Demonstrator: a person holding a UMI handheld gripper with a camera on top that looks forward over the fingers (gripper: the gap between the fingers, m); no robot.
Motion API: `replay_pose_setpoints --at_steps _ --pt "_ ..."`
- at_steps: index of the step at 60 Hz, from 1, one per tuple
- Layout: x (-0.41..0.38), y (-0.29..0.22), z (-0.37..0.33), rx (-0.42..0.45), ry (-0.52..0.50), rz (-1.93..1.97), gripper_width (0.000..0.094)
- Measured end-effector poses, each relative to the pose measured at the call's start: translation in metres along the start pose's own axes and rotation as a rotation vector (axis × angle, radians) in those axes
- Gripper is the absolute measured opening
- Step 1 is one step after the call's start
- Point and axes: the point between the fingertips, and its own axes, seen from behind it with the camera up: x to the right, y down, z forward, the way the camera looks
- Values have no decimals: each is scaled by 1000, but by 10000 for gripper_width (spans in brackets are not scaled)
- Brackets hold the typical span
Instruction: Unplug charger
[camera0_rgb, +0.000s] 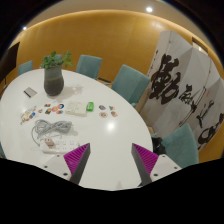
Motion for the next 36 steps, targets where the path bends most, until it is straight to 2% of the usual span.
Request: replay_pose_setpoints --at_steps 12,21,29,36 --pt "6 43 -6 -17 15 -3 867" --pt "-11 64 0 -7 -14 -1 871" --pt "-43 109 8 10 -84 -1 879" --pt "-106 128 16 58 -195 -6 878"
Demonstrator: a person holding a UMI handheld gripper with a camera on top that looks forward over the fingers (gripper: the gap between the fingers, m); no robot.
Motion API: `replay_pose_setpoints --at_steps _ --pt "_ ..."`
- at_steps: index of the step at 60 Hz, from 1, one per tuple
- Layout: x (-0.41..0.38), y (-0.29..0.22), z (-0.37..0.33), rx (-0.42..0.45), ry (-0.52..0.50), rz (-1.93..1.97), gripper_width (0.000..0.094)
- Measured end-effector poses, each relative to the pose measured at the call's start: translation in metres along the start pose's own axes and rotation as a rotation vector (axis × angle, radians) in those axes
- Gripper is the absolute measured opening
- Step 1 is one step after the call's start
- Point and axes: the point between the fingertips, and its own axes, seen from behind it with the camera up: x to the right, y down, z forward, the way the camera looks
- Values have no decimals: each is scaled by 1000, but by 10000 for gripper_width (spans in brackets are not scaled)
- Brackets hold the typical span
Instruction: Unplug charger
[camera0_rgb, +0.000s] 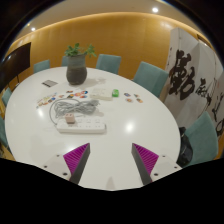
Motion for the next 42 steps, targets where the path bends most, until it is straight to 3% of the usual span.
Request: replay_pose_setpoints --at_steps 15,28,33,42 --pt "-134 -22 71 147 -175 18 875" --pt "-187 -60 154 192 -162 77 821" --pt "-194 -68 177 204 -142 67 698" --pt "-189 -66 194 188 -75 61 338"
